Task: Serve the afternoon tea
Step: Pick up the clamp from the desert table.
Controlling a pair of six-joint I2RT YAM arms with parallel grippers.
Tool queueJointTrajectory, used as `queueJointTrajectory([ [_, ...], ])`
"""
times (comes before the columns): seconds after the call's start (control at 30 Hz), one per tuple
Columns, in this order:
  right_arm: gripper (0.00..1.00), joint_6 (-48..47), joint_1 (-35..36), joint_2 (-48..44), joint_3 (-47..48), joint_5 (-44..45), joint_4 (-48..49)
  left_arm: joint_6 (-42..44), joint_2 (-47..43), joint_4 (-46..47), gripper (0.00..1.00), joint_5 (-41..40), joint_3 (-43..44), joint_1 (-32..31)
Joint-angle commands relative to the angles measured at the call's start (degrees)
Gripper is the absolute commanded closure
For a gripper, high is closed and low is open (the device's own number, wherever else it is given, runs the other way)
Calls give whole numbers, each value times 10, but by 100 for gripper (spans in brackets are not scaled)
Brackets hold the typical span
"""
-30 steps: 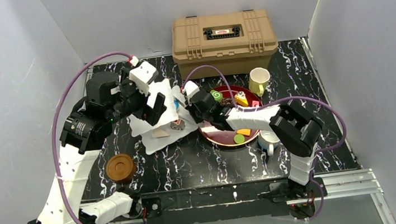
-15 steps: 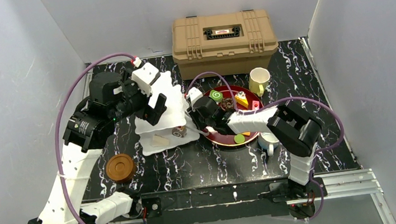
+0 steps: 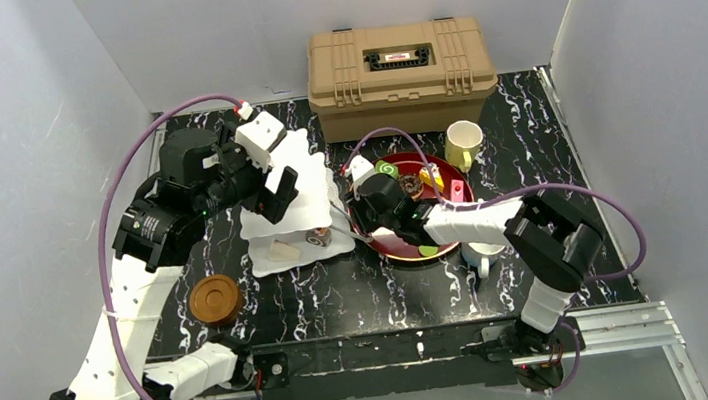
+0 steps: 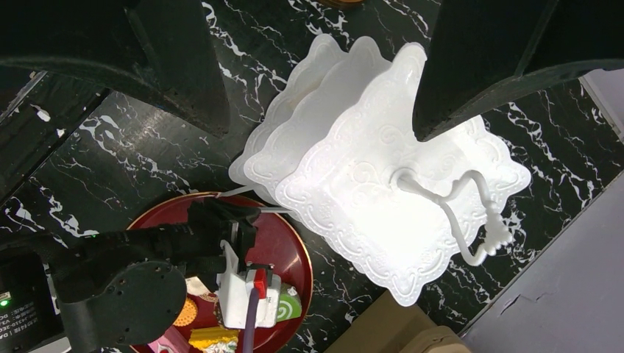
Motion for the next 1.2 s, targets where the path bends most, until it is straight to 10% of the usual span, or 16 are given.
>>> queueJointTrajectory([
  [0.0, 62, 3, 2, -25, -11, -25, 1, 3, -6, 0, 8, -1, 8, 2],
  [0.77, 58, -11, 2, -22, 7, -29, -26, -4, -3, -6, 9, 8, 19, 2],
  [1.17, 97, -16, 2, -21, -15, -27, -31, 8, 0, -8, 9, 10, 17, 2],
])
